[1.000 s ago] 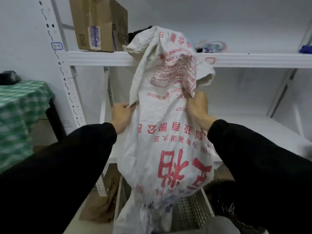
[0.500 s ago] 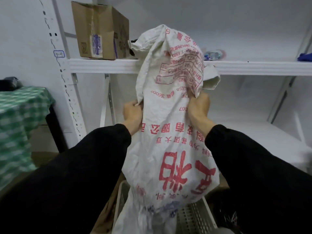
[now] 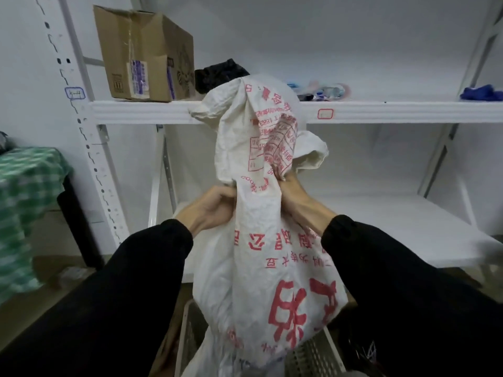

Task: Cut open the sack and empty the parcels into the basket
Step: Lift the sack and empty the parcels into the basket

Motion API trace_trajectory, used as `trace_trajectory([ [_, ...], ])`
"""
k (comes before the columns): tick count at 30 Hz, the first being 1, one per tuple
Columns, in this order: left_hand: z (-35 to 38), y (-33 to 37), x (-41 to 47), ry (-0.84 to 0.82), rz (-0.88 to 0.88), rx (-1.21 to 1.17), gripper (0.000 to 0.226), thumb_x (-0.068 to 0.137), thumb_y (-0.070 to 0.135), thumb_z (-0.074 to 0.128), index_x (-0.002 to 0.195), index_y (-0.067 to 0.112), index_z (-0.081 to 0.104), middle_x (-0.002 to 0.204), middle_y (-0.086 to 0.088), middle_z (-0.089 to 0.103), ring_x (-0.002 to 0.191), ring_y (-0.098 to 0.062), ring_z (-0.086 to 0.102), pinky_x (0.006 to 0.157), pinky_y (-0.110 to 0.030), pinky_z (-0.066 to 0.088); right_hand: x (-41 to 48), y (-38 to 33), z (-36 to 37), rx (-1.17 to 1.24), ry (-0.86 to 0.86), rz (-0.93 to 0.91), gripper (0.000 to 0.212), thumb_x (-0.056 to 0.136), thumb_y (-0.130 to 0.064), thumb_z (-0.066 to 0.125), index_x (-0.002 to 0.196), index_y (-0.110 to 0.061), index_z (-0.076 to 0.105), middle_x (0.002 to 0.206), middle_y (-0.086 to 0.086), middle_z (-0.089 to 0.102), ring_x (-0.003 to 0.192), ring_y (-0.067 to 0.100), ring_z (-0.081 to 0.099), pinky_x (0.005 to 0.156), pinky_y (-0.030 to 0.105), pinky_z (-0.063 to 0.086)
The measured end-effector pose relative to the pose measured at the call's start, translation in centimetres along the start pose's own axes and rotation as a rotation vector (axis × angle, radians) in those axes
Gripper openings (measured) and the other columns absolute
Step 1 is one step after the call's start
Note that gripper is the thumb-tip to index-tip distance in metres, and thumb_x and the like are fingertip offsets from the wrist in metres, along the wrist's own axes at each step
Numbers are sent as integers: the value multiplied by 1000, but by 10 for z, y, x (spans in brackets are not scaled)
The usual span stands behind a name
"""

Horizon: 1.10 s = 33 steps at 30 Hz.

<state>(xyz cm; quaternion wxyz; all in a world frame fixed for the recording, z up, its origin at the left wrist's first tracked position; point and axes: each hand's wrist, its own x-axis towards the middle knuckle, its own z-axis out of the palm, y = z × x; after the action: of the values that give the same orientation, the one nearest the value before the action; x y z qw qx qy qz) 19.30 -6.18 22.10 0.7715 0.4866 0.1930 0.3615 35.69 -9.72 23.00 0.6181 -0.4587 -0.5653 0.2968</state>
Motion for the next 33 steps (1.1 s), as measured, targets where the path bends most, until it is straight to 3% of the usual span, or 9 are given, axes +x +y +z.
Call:
trace_trajectory([
  [6, -1, -24, 18, 260, 143, 402, 39, 77, 6, 80, 115, 9, 70, 111, -7, 75, 103, -19, 70, 87, -32, 58, -4, 1, 11, 292, 27, 273, 11, 101, -13, 48, 107, -14, 57, 83, 1, 57, 80, 17, 60, 73, 27, 52],
  [9, -1, -34, 21, 469, 233, 380, 30, 70, 7, 86, 97, 13, 75, 91, 1, 78, 86, -15, 74, 71, -28, 59, -11, -10, 9, 363, -135, 445, 19, 92, 4, 43, 93, -5, 59, 61, 2, 63, 53, 12, 61, 51, 22, 51],
  [14, -2, -35, 22, 633, 194, 252, 28, 65, -5, 83, 91, 3, 75, 89, -9, 77, 81, -22, 74, 72, -34, 60, -22, -6, -6, 561, -338, 436, 20, 94, -13, 55, 112, -7, 62, 96, 4, 71, 86, 15, 68, 82, 27, 55],
  [18, 7, -27, 21, 649, 133, 158, 13, 83, -4, 68, 78, 7, 69, 69, -3, 74, 59, -14, 71, 55, -26, 57, -28, 16, -11, -244, -287, 238, 108, 62, -42, 88, 148, -21, 27, 144, -5, 44, 133, 12, 42, 111, 32, 36],
  [19, 9, -25, 22, 615, 109, 134, 12, 86, -4, 66, 80, 6, 68, 72, -5, 75, 59, -15, 71, 55, -27, 57, -30, 21, -11, -388, -226, 155, 107, 63, -40, 88, 148, -17, 28, 143, -6, 41, 135, 11, 38, 111, 29, 34],
  [22, 7, -27, 24, 457, 20, 156, 18, 84, -8, 66, 100, 0, 71, 100, -16, 74, 81, -23, 74, 70, -33, 61, -43, 23, -16, -330, -9, 22, 49, 77, -27, 80, 121, -17, 62, 113, -6, 63, 113, 16, 60, 88, 25, 51],
  [27, -12, -36, 11, 121, 3, 193, 57, 80, 0, 72, 133, 7, 53, 127, -9, 65, 114, -23, 65, 97, -36, 54, -28, 18, -29, -217, 348, 114, 22, 78, -22, 76, 91, -31, 60, 93, -8, 68, 91, 18, 65, 83, 41, 58],
  [30, -21, -38, -2, 288, 65, 508, 87, 61, 12, 92, 131, 21, 42, 127, 5, 60, 112, -14, 62, 93, -33, 53, -9, 4, -28, 120, 512, 111, 25, 74, -7, 74, 96, -19, 69, 96, 1, 73, 91, 20, 69, 83, 45, 59],
  [33, -26, -54, -10, 520, 229, 680, 57, 68, 21, 90, 118, 12, 64, 106, 5, 71, 98, -15, 69, 77, -25, 54, -7, 2, -9, -69, 319, 77, 15, 77, -12, 74, 87, -21, 67, 94, 1, 74, 90, 20, 70, 80, 46, 60],
])
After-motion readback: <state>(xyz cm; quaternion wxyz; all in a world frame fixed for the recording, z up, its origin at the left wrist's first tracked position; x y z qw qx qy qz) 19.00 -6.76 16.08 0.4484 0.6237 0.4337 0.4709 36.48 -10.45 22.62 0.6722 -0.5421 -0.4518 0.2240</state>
